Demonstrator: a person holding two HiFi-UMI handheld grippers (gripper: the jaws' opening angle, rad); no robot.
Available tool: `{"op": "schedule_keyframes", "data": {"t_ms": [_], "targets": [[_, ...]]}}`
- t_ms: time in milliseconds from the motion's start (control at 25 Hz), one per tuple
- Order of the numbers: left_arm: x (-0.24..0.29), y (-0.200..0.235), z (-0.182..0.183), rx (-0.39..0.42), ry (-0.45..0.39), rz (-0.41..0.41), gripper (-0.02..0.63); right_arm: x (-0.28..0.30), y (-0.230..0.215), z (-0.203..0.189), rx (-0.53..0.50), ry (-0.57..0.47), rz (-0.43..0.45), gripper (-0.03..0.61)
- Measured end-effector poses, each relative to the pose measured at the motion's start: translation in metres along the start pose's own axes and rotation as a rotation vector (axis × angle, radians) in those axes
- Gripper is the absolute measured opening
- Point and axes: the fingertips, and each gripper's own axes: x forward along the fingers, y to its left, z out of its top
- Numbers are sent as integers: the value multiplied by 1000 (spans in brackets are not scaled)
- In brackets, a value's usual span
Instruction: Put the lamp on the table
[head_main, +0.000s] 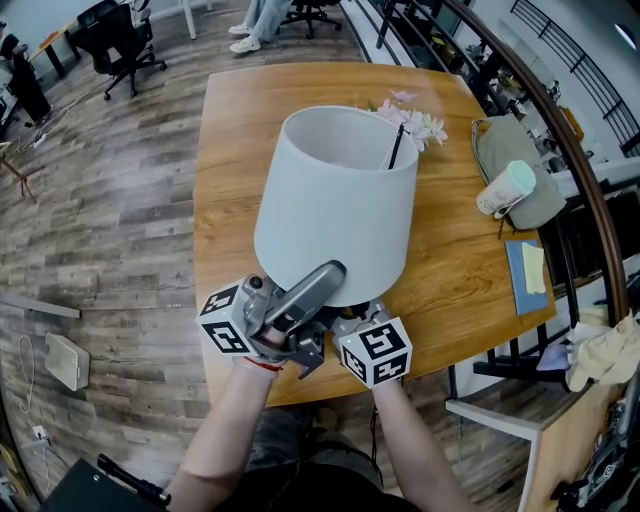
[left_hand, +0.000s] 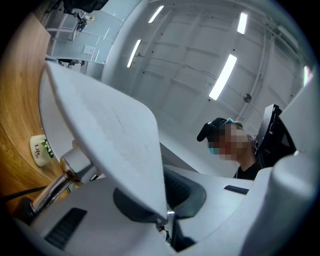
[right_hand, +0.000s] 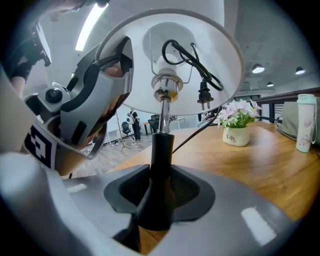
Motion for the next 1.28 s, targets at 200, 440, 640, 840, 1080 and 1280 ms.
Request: {"op": "schedule_keyframes", "data": {"t_ms": [200,440,640,840,1080,1280], "targets": [[-1,-2,-4,5,-4,5,2,-7,0,-1,-12,-3,-15,120],[-6,-8,-9,5,-9,8,3,-17,6,-4,-21,-10,-19,89],[-8,-12,-14,6,-7,9,5,-23,8,0,-32,-28,-23,48],[-11,-16,-20,14,-3,11,9,-28,11,2,-37,-38,-24,9],[-17,-24,-28,41,13,2,12,-32,16,2,-43,-39,-16,8],[-22,-30,-38,70,25,1,16,-36,22,1,-50,-37,-7,8]]}}
